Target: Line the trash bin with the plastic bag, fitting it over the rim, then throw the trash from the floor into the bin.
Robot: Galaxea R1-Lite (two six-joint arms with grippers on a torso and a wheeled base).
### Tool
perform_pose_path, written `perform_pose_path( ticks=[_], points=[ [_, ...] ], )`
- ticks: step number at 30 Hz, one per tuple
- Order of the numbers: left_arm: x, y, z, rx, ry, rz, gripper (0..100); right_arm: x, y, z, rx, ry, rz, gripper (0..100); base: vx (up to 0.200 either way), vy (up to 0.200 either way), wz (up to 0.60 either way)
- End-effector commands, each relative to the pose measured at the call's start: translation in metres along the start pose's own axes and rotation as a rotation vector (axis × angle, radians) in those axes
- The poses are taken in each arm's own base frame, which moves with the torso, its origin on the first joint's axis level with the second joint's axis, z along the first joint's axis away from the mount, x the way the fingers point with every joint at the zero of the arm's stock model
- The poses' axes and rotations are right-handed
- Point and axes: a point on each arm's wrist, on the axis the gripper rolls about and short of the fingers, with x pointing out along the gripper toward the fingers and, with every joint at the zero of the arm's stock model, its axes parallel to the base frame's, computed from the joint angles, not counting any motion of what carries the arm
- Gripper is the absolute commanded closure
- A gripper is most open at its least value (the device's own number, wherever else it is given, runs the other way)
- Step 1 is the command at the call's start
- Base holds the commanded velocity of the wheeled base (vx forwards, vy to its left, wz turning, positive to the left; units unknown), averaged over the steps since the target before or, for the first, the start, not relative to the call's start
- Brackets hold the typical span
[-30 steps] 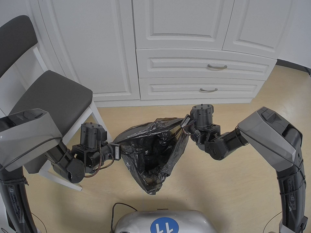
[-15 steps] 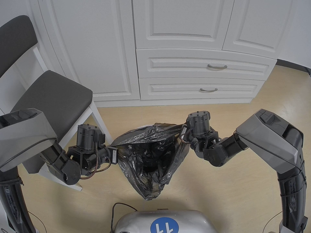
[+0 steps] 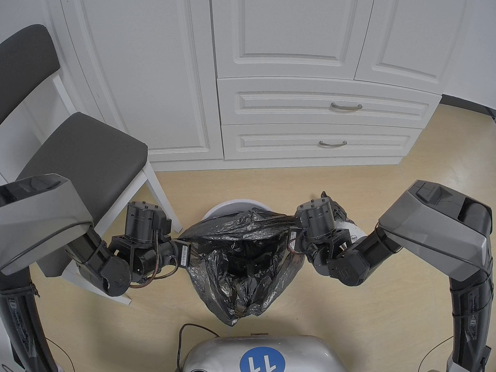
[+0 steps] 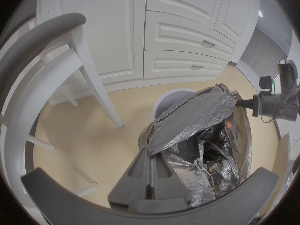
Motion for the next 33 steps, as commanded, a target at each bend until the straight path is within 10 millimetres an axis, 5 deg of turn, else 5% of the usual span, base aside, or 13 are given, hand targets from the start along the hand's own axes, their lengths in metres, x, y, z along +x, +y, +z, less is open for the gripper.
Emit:
perform_pose_path(
  ticks=[1, 11, 19, 33],
  points=[
    [0.028, 0.001, -0.013, -0.01, 0.037, 0.017, 100, 0.013, 0.002, -0.025, -0.037, 0.046, -0.012, 100, 0.0, 0.0, 0.0],
    [0.044, 0.016, 0.002, -0.09, -0.076, 0.091, 100, 0.034, 0.011, -0.025, 0.059, -0.054, -0.007, 100, 0.0, 0.0, 0.0],
    [0.049, 0.018, 0.02, -0.175, -0.175, 0.109, 100, 0.029, 0.014, -0.008, 0.106, -0.2, 0.005, 100, 0.0, 0.0, 0.0],
    [0.046, 0.015, 0.019, -0.17, -0.174, 0.121, 100, 0.027, 0.005, -0.014, 0.036, -0.199, -0.018, 100, 0.0, 0.0, 0.0]
  ],
)
